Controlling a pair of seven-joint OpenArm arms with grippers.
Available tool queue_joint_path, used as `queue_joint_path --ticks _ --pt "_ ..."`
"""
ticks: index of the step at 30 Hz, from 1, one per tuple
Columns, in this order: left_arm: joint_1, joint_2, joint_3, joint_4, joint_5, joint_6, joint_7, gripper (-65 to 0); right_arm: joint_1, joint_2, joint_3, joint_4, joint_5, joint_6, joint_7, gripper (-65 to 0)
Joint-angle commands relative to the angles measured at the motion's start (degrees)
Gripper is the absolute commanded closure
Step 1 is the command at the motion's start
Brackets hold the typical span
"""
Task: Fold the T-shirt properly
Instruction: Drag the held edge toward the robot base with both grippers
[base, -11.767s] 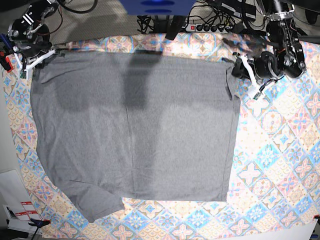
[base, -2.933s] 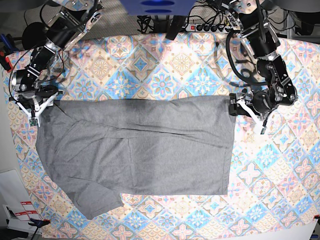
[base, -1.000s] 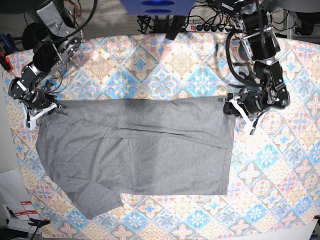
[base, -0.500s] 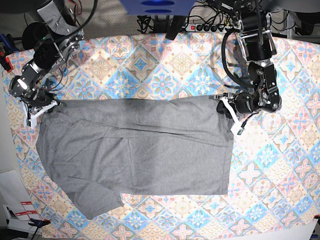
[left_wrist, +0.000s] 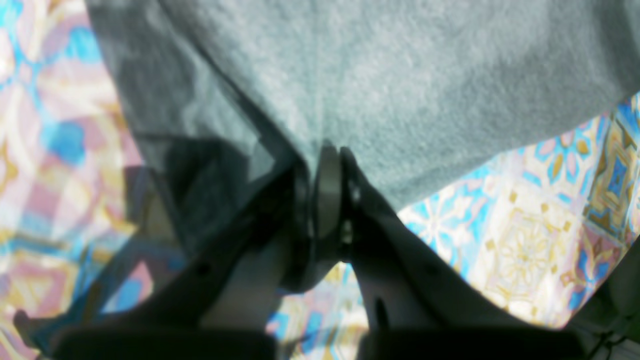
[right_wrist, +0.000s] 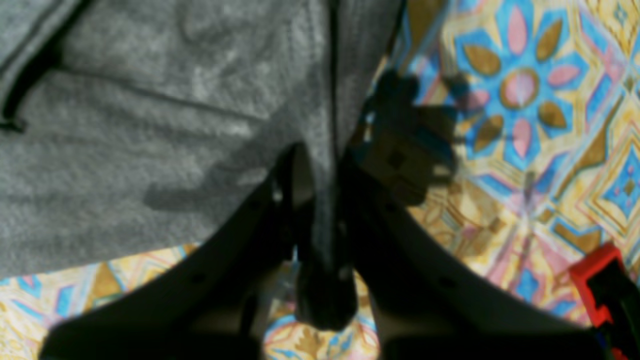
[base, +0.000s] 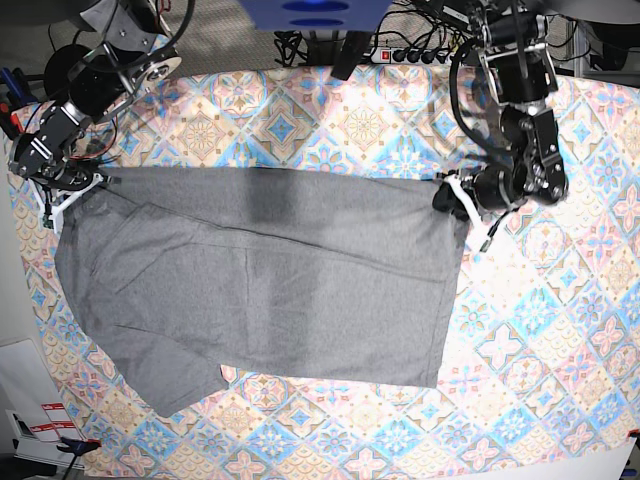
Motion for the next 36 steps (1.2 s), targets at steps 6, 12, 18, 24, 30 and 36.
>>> queue_joint_path --ticks 6,12,18,24,30,36 --pt "9.10 -1.87 -1.12 5.29 0.20 0.53 4.78 0.0 -0.15 1.17 -0.14 1.26 -0.29 -0.32 0.30 -2.7" --pt "14.29 -2.83 -1.21 5.64 -0.33 0.53 5.39 0.0 -1.64 1.35 -0.23 1.26 -0.29 -0.32 -2.25 -2.8" --pt "18.77 -2.83 -1.21 5.64 -0.24 0.53 5.48 0.0 -2.70 3.72 -1.90 1.26 -0.38 -0.32 -7.44 -2.8" --pt "23.87 -2.92 -1.21 5.73 0.11 0.53 5.22 0.0 -3.66 5.39 -4.97 1.35 -0.29 -0.32 -10.87 -2.8" --pt "28.27 -2.92 -1.21 5.73 0.11 0.53 4.25 0.0 -3.66 5.39 -5.24 1.35 -0.29 -0.32 -11.13 -2.8" --pt "32.31 -3.98 -1.21 5.73 0.28 0.53 -1.55 0.0 -3.66 5.39 -5.06 1.35 -0.29 -0.32 -11.13 -2.8"
